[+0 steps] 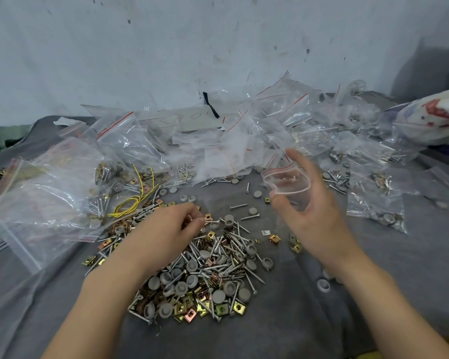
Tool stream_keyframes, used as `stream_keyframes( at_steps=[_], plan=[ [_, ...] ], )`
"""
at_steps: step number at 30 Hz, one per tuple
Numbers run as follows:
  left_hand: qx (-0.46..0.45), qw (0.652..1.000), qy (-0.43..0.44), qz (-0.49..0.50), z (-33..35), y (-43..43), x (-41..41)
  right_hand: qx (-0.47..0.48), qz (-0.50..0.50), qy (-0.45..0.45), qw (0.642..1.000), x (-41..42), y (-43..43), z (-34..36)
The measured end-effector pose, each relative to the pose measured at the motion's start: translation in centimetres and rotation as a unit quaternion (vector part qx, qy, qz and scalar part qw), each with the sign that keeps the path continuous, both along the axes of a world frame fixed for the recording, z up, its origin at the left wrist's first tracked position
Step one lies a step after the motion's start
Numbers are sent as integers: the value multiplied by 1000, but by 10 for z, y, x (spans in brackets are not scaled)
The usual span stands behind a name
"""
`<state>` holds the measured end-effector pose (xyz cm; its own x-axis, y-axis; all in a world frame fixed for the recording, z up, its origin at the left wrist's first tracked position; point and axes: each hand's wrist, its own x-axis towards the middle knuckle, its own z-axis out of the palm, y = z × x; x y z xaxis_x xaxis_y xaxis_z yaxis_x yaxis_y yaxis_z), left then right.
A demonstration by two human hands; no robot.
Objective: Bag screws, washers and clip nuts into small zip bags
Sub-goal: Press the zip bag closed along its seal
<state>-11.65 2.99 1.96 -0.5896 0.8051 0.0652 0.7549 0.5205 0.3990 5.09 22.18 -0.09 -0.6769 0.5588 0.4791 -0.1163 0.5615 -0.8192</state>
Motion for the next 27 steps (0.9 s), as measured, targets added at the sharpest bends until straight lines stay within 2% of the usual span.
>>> stream_keyframes(
  at_steps=[6,12,15,18,21,24,27],
  plan=[
    [28,999,-13,10,1,-6,-3,12,9,-6,1000,-4,-5,-3],
    [149,985,-75,34,7,-8,-5,64,-20,-33,997,-14,-10,-11],
    [215,966,-139,36,16,-7,-1,102,-22,-44,994,-20,-17,-12],
    [296,931,-208,38,26,-5,6,123,-27,-65,990,-23,-22,-12],
    [354,906,-227,32,36,0,15,133,-17,-72,988,-25,-24,-9],
    [375,898,-229,17,41,10,30,143,-7,-67,987,-26,-27,-7],
    [341,916,-212,-16,39,22,47,142,-1,-52,989,-26,-28,-8]
  ],
)
